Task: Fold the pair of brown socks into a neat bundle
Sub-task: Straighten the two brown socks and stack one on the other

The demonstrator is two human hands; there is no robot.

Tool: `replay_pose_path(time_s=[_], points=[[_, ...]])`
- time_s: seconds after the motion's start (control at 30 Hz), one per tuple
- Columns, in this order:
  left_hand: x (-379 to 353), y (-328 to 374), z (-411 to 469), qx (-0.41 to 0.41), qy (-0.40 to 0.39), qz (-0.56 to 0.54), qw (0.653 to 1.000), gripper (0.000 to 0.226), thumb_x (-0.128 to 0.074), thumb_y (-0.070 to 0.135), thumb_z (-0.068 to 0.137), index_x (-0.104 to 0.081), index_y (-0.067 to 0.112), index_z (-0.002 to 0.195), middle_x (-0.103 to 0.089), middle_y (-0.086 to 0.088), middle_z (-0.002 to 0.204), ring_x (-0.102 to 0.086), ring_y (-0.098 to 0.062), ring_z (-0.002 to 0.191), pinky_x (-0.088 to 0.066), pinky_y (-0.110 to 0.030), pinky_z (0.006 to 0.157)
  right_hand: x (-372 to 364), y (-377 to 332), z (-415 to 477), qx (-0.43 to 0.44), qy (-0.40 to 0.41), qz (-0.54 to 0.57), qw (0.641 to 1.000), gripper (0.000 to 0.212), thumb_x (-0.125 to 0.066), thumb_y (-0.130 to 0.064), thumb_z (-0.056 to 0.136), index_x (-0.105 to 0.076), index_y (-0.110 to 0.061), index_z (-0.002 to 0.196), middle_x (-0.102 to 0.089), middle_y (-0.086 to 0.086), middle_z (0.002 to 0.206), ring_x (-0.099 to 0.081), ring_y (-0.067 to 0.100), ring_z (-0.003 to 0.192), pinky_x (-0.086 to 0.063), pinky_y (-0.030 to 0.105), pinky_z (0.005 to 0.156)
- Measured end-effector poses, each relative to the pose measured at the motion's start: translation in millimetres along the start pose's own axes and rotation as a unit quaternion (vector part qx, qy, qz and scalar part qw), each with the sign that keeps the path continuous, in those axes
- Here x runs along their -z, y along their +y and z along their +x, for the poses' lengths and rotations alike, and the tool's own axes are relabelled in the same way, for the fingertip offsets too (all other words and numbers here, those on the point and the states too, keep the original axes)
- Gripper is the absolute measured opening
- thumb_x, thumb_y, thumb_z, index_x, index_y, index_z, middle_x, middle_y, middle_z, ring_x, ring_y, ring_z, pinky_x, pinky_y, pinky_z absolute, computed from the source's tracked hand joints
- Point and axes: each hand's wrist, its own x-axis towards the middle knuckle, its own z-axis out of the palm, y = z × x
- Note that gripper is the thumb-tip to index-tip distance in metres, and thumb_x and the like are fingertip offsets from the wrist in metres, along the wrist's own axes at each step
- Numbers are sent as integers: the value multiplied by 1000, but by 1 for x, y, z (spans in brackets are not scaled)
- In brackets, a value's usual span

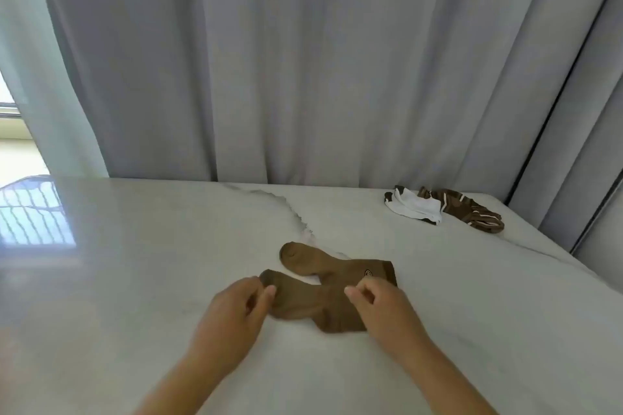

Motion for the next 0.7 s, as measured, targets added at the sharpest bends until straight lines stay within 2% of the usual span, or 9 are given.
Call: replay_pose_path(time_s=[0.07,0.13,0.2,0.3,0.4,0.53,0.7], points=[[-9,1,-3,-54,-10,38,998,24,-54,23,89,-51,29,66,-49,13,66,-48,-5,65,-35,-15,60,-10,3,-3,27,-17,-77,997,13,-49,-31,91,-59,-28,82,-53,-13,85,-50,4,79,-44,22,72],[-21,4,-4,-85,-39,52,994,11,-54,18,89,-62,24,84,-56,10,83,-54,-9,81,-39,-16,71,-22,11,-7,64,-36,-136,988,19,-47,-27,93,-60,-27,106,-53,-10,105,-48,9,98,-41,22,87],[-30,2,-1,-102,-51,63,991,16,-51,16,90,-64,21,98,-61,6,100,-56,-12,94,-43,-22,83,-28,17,-9,91,-22,-167,982,25,-44,-26,94,-58,-26,115,-53,-8,113,-46,12,101,-37,22,89],[-37,-4,3,-97,-67,86,989,23,-45,20,93,-60,23,110,-59,6,112,-53,-12,104,-42,-25,90,-30,22,-13,96,2,-180,979,26,-43,-27,94,-60,-25,113,-54,-5,112,-45,15,100,-36,24,88],[-39,-7,4,-106,-72,113,985,22,-44,24,94,-62,22,106,-63,5,106,-56,-14,99,-41,-25,87,-32,23,-18,99,-3,-161,982,23,-43,-33,94,-63,-26,103,-53,-7,105,-43,11,96,-38,21,85],[-33,-7,2,-122,-41,182,975,16,-53,27,87,-67,24,80,-69,7,77,-64,-14,74,-49,-30,77,-32,21,-21,105,-13,-130,986,20,-45,-32,93,-64,-26,95,-53,-10,97,-42,7,92,-38,18,81],[-33,-15,-2,-92,-56,163,981,17,-58,43,83,-62,27,78,-62,10,76,-57,-12,78,-42,-27,85,-31,21,-25,100,19,-129,986,18,-43,-31,94,-60,-25,96,-51,-11,99,-45,2,94,-39,12,70]])
